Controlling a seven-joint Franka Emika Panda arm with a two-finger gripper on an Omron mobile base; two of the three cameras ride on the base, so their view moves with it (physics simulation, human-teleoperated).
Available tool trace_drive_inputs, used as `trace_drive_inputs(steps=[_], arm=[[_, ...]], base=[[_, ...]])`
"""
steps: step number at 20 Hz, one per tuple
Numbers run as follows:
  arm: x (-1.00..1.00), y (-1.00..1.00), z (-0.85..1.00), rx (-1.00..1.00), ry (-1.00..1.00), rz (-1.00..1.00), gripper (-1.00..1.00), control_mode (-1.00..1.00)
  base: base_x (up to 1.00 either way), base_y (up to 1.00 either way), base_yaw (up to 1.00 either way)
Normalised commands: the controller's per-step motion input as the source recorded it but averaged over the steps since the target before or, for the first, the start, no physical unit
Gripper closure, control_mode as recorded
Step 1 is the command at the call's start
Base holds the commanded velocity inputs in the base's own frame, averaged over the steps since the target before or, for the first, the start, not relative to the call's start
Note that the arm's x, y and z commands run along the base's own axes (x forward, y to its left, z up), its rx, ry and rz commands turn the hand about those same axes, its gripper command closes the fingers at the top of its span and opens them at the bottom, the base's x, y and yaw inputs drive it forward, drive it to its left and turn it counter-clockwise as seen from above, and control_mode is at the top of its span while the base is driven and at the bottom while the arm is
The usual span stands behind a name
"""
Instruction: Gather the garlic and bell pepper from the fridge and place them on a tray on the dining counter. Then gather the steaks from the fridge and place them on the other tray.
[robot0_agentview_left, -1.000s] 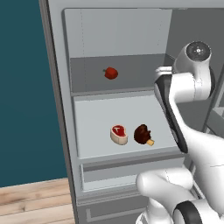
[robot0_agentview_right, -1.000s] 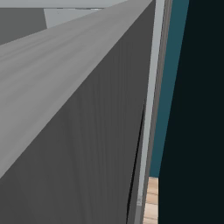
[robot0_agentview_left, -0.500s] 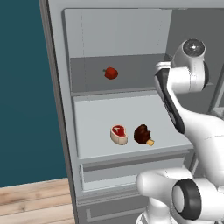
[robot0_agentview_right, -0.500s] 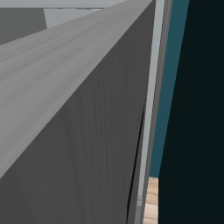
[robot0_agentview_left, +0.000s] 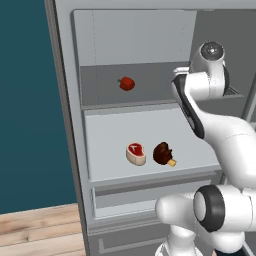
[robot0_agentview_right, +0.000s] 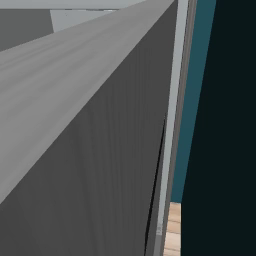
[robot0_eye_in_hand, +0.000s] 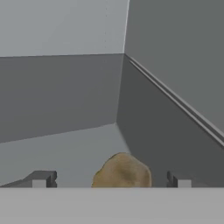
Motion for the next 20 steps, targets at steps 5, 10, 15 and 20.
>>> trace_drive_inputs(steps=[5,10,15,20], arm=[[0.26,-0.07,-0.07,0.00,0.00,0.00,-1.00,-1.00],[0.14,-0.07,-0.09,0.00,0.00,-0.02,-1.00,-1.00],[0.00,-0.04,-0.06,0.00,0.00,-0.03,-1.00,-1.00],[0.00,0.00,-0.03,0.00,0.01,-0.04,-1.00,-1.00]], base=[[0.00,0.00,0.00],[0.00,0.00,0.00],[0.00,0.00,0.00],[0.00,0.00,0.00]])
